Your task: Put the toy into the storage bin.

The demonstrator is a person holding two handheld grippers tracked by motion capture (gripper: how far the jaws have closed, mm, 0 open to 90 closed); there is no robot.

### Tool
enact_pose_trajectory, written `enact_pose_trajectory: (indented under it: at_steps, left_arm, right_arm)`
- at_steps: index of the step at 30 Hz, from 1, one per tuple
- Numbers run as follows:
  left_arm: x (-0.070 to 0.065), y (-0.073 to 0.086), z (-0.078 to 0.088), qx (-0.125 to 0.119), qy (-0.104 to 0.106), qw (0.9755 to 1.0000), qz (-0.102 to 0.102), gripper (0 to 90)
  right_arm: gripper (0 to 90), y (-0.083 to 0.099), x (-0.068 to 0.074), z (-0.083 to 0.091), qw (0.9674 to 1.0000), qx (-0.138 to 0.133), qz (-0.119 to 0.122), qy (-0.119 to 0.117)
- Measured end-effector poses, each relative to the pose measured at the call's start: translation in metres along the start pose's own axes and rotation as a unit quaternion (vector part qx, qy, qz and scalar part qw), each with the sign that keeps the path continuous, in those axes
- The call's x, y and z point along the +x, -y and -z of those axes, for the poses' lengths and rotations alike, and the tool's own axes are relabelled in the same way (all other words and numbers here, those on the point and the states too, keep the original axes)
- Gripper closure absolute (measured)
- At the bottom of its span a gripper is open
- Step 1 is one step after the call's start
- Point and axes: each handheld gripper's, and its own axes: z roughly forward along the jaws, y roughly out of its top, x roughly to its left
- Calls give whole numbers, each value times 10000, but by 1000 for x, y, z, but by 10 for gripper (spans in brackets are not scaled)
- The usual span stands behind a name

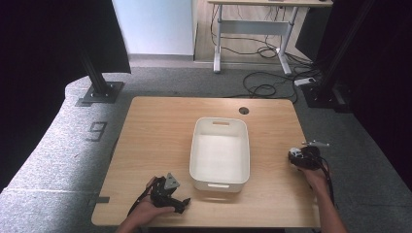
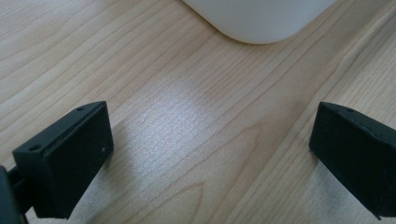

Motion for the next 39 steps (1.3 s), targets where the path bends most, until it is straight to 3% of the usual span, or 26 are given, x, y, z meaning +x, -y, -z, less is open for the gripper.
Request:
enact_pose_trajectory:
  at_steps: [4, 39]
  left_arm:
    - [0, 0, 0, 0, 0, 10000, 0, 0]
    - [0, 0, 0, -5, 6, 10000, -8, 0]
  right_arm:
    - [486, 1, -3, 1, 9999, -70, -111, 21]
    - [499, -4, -2, 12, 9995, -100, -150, -256]
